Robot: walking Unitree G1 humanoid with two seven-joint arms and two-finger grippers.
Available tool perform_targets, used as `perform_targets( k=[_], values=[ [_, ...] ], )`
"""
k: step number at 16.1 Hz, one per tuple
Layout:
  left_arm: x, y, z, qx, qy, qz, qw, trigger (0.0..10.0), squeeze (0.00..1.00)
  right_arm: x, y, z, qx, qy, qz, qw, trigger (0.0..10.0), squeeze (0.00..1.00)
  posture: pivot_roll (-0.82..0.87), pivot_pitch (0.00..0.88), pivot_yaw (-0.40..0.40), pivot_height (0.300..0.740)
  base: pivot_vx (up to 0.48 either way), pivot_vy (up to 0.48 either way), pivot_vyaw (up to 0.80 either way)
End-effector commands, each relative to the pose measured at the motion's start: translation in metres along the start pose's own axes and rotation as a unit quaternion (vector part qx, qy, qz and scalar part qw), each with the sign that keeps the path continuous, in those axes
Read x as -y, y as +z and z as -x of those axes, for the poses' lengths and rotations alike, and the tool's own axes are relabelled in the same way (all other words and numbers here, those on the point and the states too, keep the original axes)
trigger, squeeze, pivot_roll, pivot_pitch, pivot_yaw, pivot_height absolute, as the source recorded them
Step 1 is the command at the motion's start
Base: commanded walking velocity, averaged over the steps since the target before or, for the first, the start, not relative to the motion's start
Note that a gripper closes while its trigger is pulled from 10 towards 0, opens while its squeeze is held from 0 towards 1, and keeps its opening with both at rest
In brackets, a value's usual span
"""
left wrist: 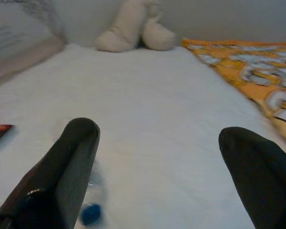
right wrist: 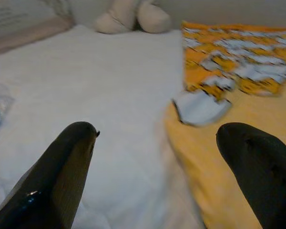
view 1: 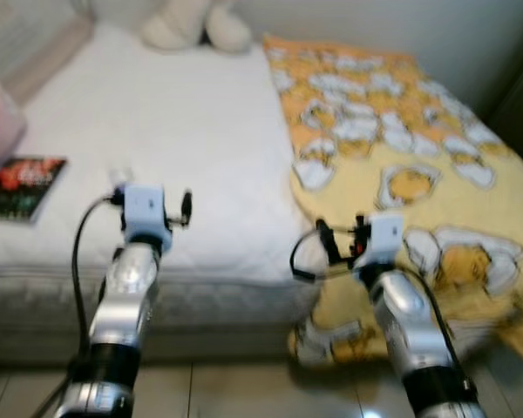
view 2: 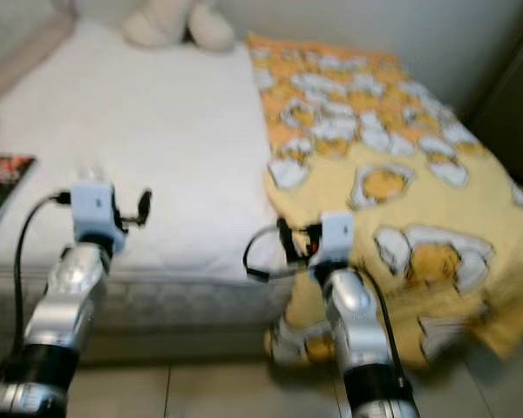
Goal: Clean up the room
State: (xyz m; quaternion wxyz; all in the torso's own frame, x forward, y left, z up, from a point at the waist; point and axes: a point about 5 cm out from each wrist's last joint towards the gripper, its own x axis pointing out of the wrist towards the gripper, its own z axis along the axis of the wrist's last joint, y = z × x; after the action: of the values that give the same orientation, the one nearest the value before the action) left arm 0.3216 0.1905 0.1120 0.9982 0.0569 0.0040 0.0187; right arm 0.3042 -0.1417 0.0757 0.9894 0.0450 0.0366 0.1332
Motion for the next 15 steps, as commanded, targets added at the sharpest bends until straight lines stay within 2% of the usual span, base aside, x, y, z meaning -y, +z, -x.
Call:
perform_targets(
  k=[1, 5, 9, 11, 13, 14, 15],
  values=[
    [-0.008, 0.001, -0.002, 0.0, 0.016, -0.006, 1.0, 10.0, 0.0, -0.005, 0.005, -0.005, 0.012, 0.009, 0.004, 1.0, 10.0, 0.33, 0.07, 0.0, -0.091, 0.74, 0.454, 0.0, 0.0],
    [-0.016, -0.002, 0.0, -0.014, 0.043, 0.008, 0.999, 10.0, 0.0, -0.009, 0.004, -0.006, 0.01, 0.017, 0.001, 1.0, 10.0, 0.33, 0.07, 0.0, -0.096, 0.74, 0.408, 0.093, 0.0],
    [-0.016, 0.0, -0.002, -0.012, 0.041, -0.006, 0.999, 10.0, 0.0, -0.011, 0.001, -0.004, 0.007, 0.023, 0.0, 1.0, 10.0, 0.33, 0.07, 0.0, -0.099, 0.74, 0.333, 0.336, 0.0],
    [-0.019, 0.001, -0.004, -0.013, 0.046, -0.011, 0.999, 10.0, 0.0, -0.013, 0.001, -0.002, 0.008, 0.025, -0.002, 1.0, 10.0, 0.33, 0.07, 0.0, -0.099, 0.74, 0.422, 0.0, 0.0],
    [-0.022, -0.004, -0.007, -0.041, 0.052, -0.011, 0.998, 10.0, 0.0, -0.015, -0.001, 0.004, 0.005, 0.029, -0.004, 1.0, 10.0, 0.33, 0.07, 0.0, -0.109, 0.74, 0.422, 0.0, 0.0],
    [-0.029, -0.014, -0.012, -0.087, 0.086, -0.004, 0.992, 10.0, 0.0, -0.017, -0.003, 0.008, 0.001, 0.034, -0.003, 0.999, 10.0, 0.33, 0.07, 0.012, -0.123, 0.74, 0.0, 0.0, 0.0],
    [-0.029, -0.021, -0.015, -0.121, 0.086, 0.007, 0.989, 10.0, 0.0, -0.019, -0.003, 0.012, -0.002, 0.04, -0.002, 0.999, 10.0, 0.33, 0.07, 0.033, -0.131, 0.74, 0.0, 0.0, 0.0]
  ],
)
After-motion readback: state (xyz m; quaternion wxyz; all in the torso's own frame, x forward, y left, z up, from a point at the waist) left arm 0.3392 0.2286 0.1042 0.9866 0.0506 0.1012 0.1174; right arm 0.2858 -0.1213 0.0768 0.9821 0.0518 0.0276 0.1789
